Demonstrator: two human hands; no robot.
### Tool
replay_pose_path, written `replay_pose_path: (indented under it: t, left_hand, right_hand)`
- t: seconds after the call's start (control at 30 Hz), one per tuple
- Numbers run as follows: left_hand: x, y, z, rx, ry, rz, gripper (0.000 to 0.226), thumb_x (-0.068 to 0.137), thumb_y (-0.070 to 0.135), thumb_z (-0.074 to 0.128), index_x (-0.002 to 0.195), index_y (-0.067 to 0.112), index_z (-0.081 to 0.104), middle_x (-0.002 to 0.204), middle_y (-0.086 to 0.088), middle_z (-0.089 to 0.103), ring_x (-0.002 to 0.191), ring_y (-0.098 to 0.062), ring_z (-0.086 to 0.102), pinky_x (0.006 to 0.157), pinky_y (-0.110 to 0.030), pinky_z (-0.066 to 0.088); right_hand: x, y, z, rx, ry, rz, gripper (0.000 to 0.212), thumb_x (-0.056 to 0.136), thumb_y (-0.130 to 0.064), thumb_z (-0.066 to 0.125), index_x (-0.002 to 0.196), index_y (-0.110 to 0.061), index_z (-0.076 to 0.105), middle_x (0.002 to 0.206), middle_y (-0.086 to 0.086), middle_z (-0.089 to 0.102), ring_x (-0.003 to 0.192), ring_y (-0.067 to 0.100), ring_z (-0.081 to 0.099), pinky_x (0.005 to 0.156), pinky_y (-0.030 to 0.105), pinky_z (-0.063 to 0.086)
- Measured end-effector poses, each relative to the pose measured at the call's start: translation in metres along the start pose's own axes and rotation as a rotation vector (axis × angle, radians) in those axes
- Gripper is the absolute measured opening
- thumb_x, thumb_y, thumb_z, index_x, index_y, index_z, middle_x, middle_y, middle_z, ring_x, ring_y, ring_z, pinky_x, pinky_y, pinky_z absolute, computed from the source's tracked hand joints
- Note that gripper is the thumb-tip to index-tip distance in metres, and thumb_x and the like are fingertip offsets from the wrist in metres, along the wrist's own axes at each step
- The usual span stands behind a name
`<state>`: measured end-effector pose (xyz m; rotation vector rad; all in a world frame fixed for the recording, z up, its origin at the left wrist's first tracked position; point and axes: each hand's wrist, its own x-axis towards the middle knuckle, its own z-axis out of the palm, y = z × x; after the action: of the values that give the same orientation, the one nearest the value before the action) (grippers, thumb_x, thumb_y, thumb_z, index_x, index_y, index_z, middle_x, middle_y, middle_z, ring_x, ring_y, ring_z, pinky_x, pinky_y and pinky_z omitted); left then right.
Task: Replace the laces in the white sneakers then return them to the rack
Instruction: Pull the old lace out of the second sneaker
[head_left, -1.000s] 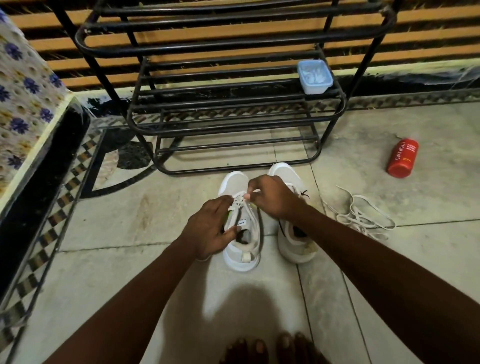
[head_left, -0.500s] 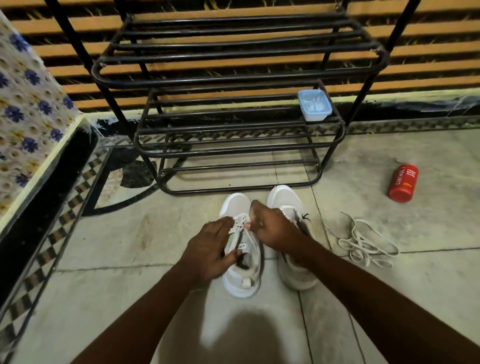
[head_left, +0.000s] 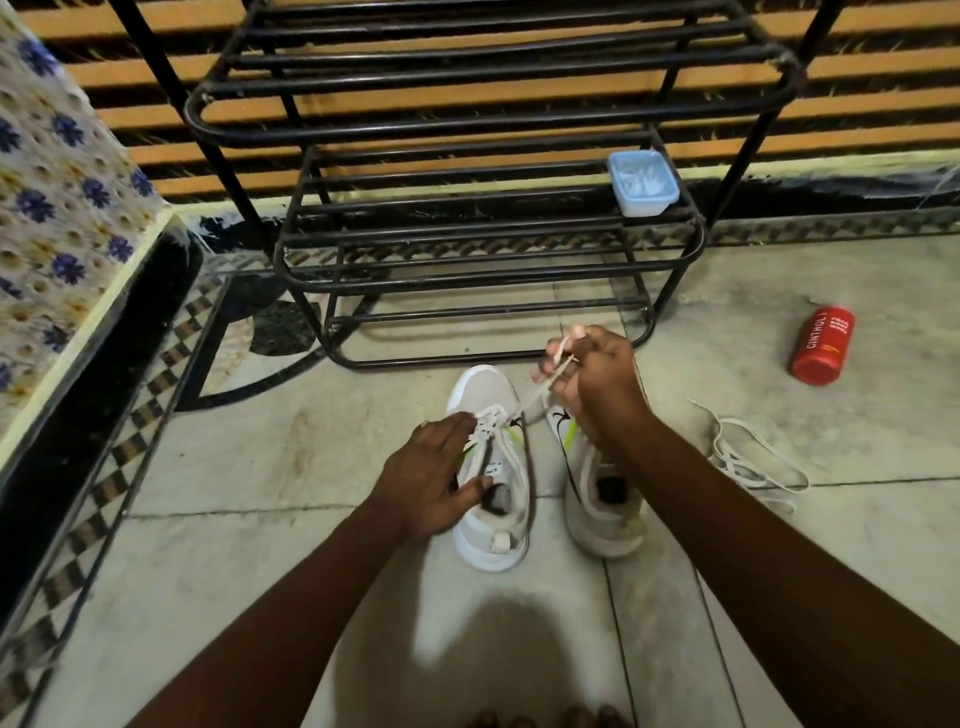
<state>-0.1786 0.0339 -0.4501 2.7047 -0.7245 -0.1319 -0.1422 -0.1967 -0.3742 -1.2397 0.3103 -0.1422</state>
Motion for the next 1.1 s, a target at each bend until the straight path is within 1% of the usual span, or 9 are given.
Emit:
replay_pose_path:
  t: [0.17,0.3,0.5,0.6,0.7,0.83,0.93,1.0,1.1]
  left_hand:
    - [0.0,-0.002,0.002,-0.004,0.002,-0.008,0.08,0.096,0.06,0.056,0.16,0.019,0.031,0.164,0.0,0.035,0.147,-0.023,0.035,0.116,-0.035,0.037]
    - [-0.001,-0.002,0.002,-0.019,0.005,0.0,0.08,0.096,0.059,0.057,0.16,0.018,0.033,0.163,-0.002,0.037,0.146,-0.023,0.036,0.116,-0.037,0.038]
    - [-0.001,-0.002,0.001,-0.017,0.003,-0.011,0.08,0.096,0.059,0.055,0.16,0.017,0.033,0.163,0.0,0.036,0.145,-0.023,0.037,0.112,-0.036,0.041]
    - [-0.001,-0.002,0.001,-0.022,0.0,-0.006,0.083,0.093,0.065,0.046,0.159,0.016,0.034,0.163,-0.002,0.038,0.145,-0.025,0.038,0.113,-0.038,0.042]
    - [-0.001,-0.002,0.001,-0.021,-0.009,-0.011,0.084,0.093,0.067,0.043,0.16,0.017,0.032,0.163,-0.001,0.036,0.145,-0.024,0.037,0.112,-0.038,0.042]
    - [0.0,-0.001,0.0,-0.009,-0.023,-0.027,0.088,0.09,0.073,0.035,0.16,0.019,0.032,0.163,0.001,0.037,0.144,-0.023,0.038,0.111,-0.04,0.044]
    - [0.0,-0.002,0.0,0.0,-0.033,-0.019,0.086,0.092,0.071,0.039,0.16,0.019,0.031,0.163,0.0,0.036,0.144,-0.023,0.038,0.113,-0.04,0.04]
    - [0.001,-0.003,0.0,0.011,-0.032,-0.007,0.083,0.095,0.066,0.046,0.161,0.019,0.03,0.164,0.0,0.035,0.144,-0.023,0.037,0.114,-0.038,0.038]
    - [0.001,-0.003,0.0,0.008,-0.028,0.002,0.08,0.096,0.062,0.051,0.161,0.018,0.03,0.164,0.0,0.035,0.144,-0.023,0.037,0.114,-0.037,0.038]
  right_hand:
    - [-0.015,0.013,-0.021,-1.132,-0.629,-0.53,0.015,0.097,-0.025,0.056,0.106,-0.016,0.049,0.077,0.0,0.058,0.063,0.009,0.052,0.059,0.019,0.04]
    - [-0.01,0.006,-0.015,-1.604,-0.876,-0.65,0.025,0.093,-0.02,0.05,0.11,-0.007,0.064,0.1,0.011,0.06,0.102,0.025,0.056,0.085,0.038,0.046]
    - [-0.02,-0.01,-0.001,-1.248,-0.308,-0.892,0.011,0.082,0.005,0.061,0.082,-0.005,0.066,0.085,0.008,0.058,0.085,0.029,0.052,0.068,0.042,0.044]
    - [-0.019,-0.011,0.004,-0.642,-0.076,-0.56,0.016,0.093,0.004,0.056,0.084,-0.008,0.06,0.088,0.013,0.062,0.086,0.029,0.061,0.074,0.041,0.05]
    - [-0.02,-0.011,0.008,-0.023,-0.142,-0.07,0.018,0.099,-0.006,0.049,0.082,-0.01,0.052,0.086,0.02,0.06,0.057,0.026,0.058,0.052,0.031,0.047]
    - [-0.008,-0.002,-0.017,-0.944,-0.464,-0.516,0.009,0.098,-0.008,0.052,0.09,-0.012,0.051,0.075,0.008,0.057,0.06,0.019,0.048,0.058,0.031,0.039]
    - [-0.007,0.0,-0.022,-1.556,-0.853,-0.583,0.021,0.093,-0.014,0.059,0.114,-0.014,0.06,0.088,0.009,0.065,0.082,0.025,0.055,0.075,0.035,0.047]
    - [-0.004,-0.004,-0.017,-1.667,-0.856,-0.722,0.016,0.091,-0.012,0.059,0.106,-0.01,0.067,0.09,0.009,0.065,0.089,0.027,0.054,0.081,0.04,0.047]
    - [-0.002,-0.018,-0.015,-1.357,-0.506,-0.86,0.008,0.088,-0.002,0.064,0.086,-0.008,0.069,0.079,0.003,0.059,0.082,0.027,0.051,0.073,0.041,0.046]
